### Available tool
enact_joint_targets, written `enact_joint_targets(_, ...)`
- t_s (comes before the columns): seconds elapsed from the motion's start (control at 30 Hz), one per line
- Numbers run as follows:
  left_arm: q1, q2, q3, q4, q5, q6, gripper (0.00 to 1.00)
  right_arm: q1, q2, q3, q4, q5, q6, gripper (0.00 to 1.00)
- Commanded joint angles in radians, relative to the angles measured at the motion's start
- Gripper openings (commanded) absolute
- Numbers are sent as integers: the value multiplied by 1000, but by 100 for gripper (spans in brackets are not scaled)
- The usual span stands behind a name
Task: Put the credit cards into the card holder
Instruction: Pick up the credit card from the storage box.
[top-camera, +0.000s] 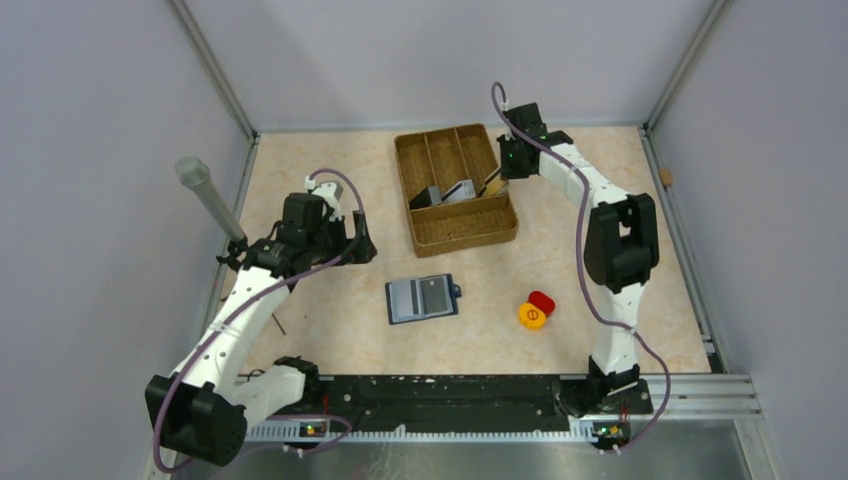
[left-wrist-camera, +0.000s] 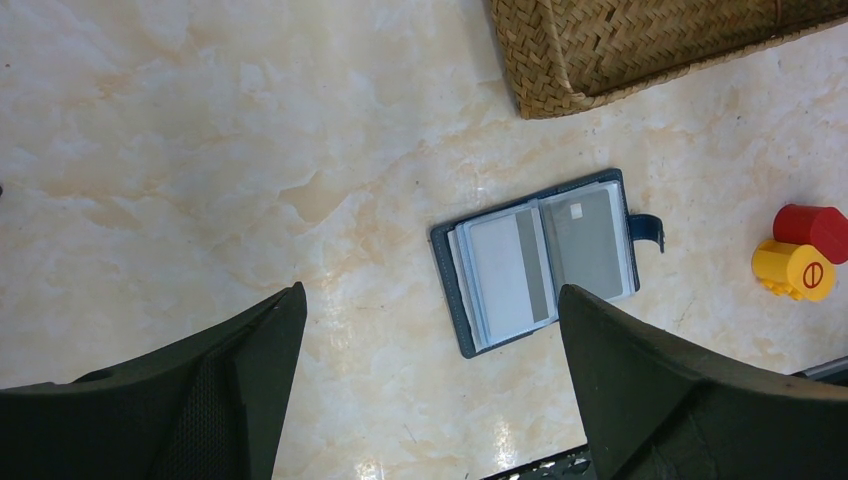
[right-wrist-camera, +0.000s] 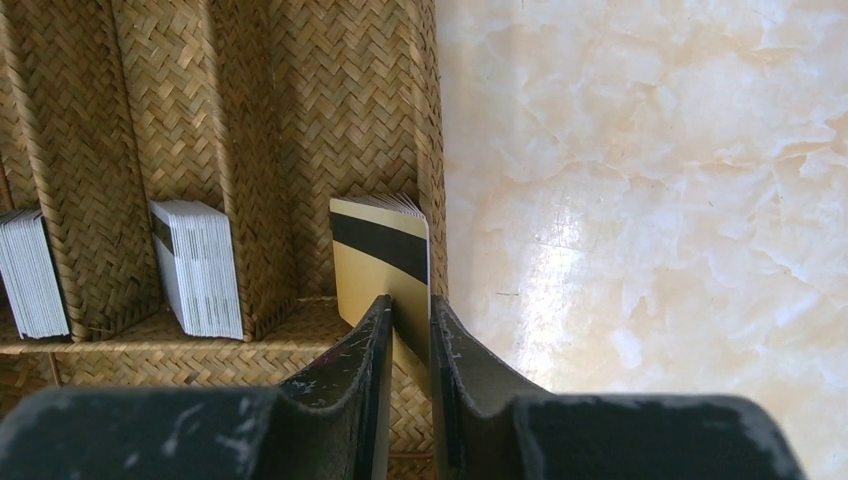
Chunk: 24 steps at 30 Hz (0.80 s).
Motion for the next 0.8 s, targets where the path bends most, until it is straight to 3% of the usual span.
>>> enact_joint_targets(0.0, 4, -9, -10, 34, 12, 12, 99, -11, -57, 45, -21, 15, -25, 15)
enact_joint_targets(0.27, 4, -11, -13, 34, 15, 13, 99, -10, -32, 5, -15, 68, -29, 17)
enact_joint_targets(0.63, 4, -9, -13, 34, 18, 13, 99, -10, -26, -3, -12, 115, -47, 28)
enact_joint_targets(0.77, 4, -10, -13, 33, 19, 13, 99, -11, -26, -3, -9, 111, -47, 15)
